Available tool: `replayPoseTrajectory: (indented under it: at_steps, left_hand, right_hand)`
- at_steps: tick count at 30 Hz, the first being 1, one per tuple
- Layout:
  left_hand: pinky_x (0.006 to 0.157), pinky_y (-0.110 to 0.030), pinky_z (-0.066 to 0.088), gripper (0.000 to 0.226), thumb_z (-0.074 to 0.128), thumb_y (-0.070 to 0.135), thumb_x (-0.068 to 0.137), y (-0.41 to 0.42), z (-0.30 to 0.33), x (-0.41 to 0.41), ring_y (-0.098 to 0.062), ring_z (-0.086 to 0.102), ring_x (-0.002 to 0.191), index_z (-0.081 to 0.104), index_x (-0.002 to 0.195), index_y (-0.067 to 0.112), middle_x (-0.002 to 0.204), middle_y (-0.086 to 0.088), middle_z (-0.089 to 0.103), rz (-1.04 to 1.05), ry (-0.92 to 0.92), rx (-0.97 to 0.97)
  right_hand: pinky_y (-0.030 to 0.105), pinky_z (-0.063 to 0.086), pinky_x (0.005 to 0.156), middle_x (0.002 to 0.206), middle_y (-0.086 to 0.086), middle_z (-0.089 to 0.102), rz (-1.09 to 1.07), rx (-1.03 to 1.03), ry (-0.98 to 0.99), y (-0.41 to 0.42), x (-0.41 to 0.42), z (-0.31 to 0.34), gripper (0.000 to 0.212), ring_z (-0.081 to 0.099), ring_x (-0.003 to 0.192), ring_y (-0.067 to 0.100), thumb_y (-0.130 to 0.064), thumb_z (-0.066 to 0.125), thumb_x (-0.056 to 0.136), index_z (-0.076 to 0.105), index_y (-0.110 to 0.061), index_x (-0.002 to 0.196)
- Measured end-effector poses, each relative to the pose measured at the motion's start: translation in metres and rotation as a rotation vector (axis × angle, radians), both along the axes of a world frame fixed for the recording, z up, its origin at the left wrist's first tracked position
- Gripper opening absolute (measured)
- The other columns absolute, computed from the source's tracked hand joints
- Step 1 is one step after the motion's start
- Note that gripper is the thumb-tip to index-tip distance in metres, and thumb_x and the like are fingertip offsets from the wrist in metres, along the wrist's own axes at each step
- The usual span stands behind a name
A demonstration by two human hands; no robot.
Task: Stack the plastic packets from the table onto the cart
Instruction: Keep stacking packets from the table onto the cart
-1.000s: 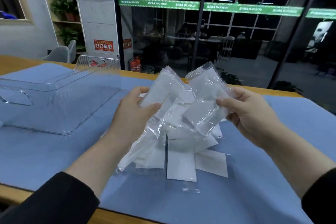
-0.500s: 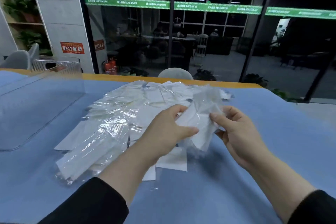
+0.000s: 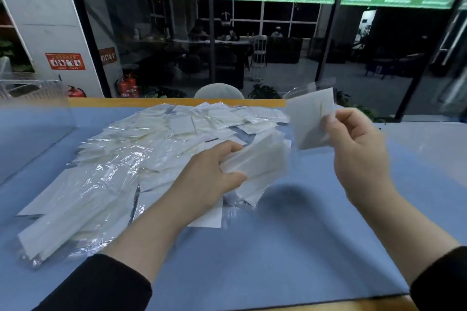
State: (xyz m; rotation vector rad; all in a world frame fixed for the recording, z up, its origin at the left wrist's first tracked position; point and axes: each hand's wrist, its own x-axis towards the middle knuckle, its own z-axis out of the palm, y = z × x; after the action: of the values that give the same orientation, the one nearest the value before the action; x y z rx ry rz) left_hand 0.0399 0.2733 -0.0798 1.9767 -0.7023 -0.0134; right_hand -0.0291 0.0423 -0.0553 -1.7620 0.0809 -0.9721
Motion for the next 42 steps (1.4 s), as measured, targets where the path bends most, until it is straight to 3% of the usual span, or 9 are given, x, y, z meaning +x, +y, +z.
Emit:
replayPoseTrajectory:
  at_steps: [4, 9, 14, 19, 24, 30, 33, 37, 42]
  left_hand:
    - [0.067, -0.013, 0.046, 0.040, 0.075, 0.016, 0.085, -0.006, -0.006, -0.002, -0.004, 0.060, 0.072, 0.064, 0.114, 0.042, 0.093, 0.005, 0.068, -0.001, 0.031, 0.026]
    - [0.069, -0.009, 0.044, 0.038, 0.074, 0.017, 0.090, -0.016, -0.007, -0.004, 0.006, 0.058, 0.072, 0.059, 0.102, 0.050, 0.087, 0.009, 0.062, -0.046, 0.069, -0.013]
    - [0.068, -0.020, 0.047, 0.011, 0.063, 0.035, 0.099, -0.023, -0.014, -0.003, -0.010, 0.061, 0.072, 0.068, 0.107, 0.040, 0.075, 0.014, 0.063, -0.111, 0.124, -0.059]
    - [0.081, -0.025, 0.054, 0.037, 0.081, 0.043, 0.080, -0.032, -0.017, -0.009, -0.002, 0.067, 0.087, 0.061, 0.111, 0.041, 0.100, 0.022, 0.069, -0.111, 0.102, 0.064]
    - [0.067, -0.011, 0.043, 0.041, 0.080, 0.022, 0.083, -0.034, -0.010, -0.011, 0.001, 0.060, 0.080, 0.053, 0.106, 0.043, 0.100, 0.016, 0.062, 0.051, -0.061, -0.010]
    - [0.078, -0.021, 0.046, 0.020, 0.065, 0.048, 0.093, -0.045, -0.011, -0.013, -0.007, 0.063, 0.090, 0.069, 0.100, 0.030, 0.094, 0.013, 0.071, 0.182, 0.155, -0.280]
    - [0.077, -0.021, 0.046, 0.024, 0.058, 0.039, 0.101, -0.058, -0.014, -0.012, -0.008, 0.063, 0.086, 0.072, 0.091, 0.023, 0.087, 0.014, 0.072, 0.280, 0.175, -0.313]
    - [0.079, -0.023, 0.044, 0.010, 0.058, 0.027, 0.100, -0.070, -0.021, -0.015, -0.008, 0.061, 0.092, 0.068, 0.097, 0.025, 0.093, 0.014, 0.068, 0.301, 0.164, -0.266]
    - [0.073, -0.016, 0.042, 0.016, 0.052, 0.032, 0.103, -0.069, -0.023, -0.020, -0.003, 0.058, 0.085, 0.065, 0.098, 0.024, 0.086, 0.012, 0.065, 0.233, 0.057, -0.157]
  right_hand:
    - [0.018, 0.041, 0.064, 0.076, -0.010, 0.060, 0.077, -0.370, 0.040, -0.018, -0.009, 0.008, 0.030, 0.052, 0.069, 0.009, -0.012, 0.046, 0.082, 0.059, -0.038, 0.076]
    - [0.008, 0.037, 0.079, 0.096, -0.021, 0.057, 0.281, -0.825, 0.253, -0.030, 0.001, -0.024, 0.032, 0.054, 0.099, 0.001, -0.007, 0.067, 0.090, 0.064, -0.038, 0.091]
    - [0.018, 0.036, 0.103, 0.124, -0.029, 0.041, 0.239, -0.598, 0.239, -0.022, 0.013, -0.053, 0.047, 0.044, 0.125, -0.001, -0.024, 0.081, 0.083, 0.052, -0.049, 0.109]
    - [0.032, 0.045, 0.108, 0.137, -0.015, 0.045, 0.358, -0.293, 0.417, -0.015, 0.017, -0.060, 0.094, 0.053, 0.124, 0.000, -0.031, 0.087, 0.077, 0.026, -0.062, 0.142]
    - [0.015, 0.047, 0.077, 0.099, -0.023, 0.059, 0.250, -0.346, 0.261, -0.011, 0.005, -0.052, 0.063, 0.054, 0.075, 0.005, -0.025, 0.085, 0.079, 0.051, -0.049, 0.126]
    - [0.010, 0.042, 0.092, 0.114, -0.024, 0.051, 0.271, -0.346, 0.311, -0.014, 0.003, -0.063, 0.067, 0.053, 0.106, 0.001, -0.037, 0.086, 0.076, 0.042, -0.061, 0.120]
    - [0.011, 0.043, 0.089, 0.117, -0.027, 0.049, 0.270, -0.405, 0.335, -0.015, 0.001, -0.060, 0.076, 0.054, 0.102, 0.001, -0.038, 0.084, 0.078, 0.036, -0.063, 0.131]
    - [0.022, 0.046, 0.091, 0.117, -0.026, 0.049, 0.256, -0.586, 0.343, -0.017, -0.002, -0.059, 0.043, 0.053, 0.109, 0.001, -0.038, 0.080, 0.082, 0.059, -0.042, 0.119]
    - [0.027, 0.049, 0.079, 0.106, -0.019, 0.055, 0.303, -0.590, 0.406, -0.020, -0.004, -0.059, 0.029, 0.057, 0.093, 0.009, -0.023, 0.074, 0.085, 0.058, -0.039, 0.104]
